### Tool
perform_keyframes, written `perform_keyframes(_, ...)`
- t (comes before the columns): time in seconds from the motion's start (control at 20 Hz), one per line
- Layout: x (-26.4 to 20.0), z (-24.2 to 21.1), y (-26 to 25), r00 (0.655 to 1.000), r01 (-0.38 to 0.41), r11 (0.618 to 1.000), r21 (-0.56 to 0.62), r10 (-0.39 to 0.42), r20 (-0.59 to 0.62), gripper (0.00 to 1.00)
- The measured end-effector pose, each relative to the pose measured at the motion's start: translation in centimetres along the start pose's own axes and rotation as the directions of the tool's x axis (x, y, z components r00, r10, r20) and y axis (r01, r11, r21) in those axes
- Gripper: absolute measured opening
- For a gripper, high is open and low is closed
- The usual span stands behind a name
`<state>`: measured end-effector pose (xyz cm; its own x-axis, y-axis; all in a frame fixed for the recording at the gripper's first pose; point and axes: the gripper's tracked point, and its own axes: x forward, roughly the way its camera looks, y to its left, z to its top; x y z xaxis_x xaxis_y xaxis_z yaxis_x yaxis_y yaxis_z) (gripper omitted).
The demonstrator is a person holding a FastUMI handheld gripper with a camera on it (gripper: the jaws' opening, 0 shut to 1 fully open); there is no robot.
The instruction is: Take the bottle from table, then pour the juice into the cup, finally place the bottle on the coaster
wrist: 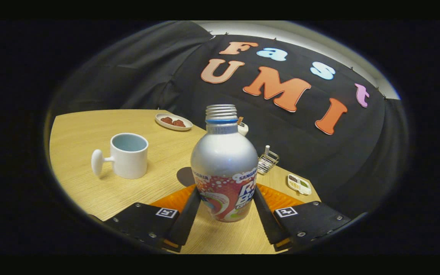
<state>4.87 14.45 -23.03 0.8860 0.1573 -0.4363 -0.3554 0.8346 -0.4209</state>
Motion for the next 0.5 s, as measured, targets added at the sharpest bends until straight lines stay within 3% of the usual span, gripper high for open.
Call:
perform_keyframes(0.2,0.4,0.4,0.2,0.999,0.05,0.991,-0.121,-0.052,-0.006,0.78)
perform_keyframes(0.5,0.7,1.4,0.3,0.992,0.124,0.949,-0.288,-0.121,0.03,0.78)
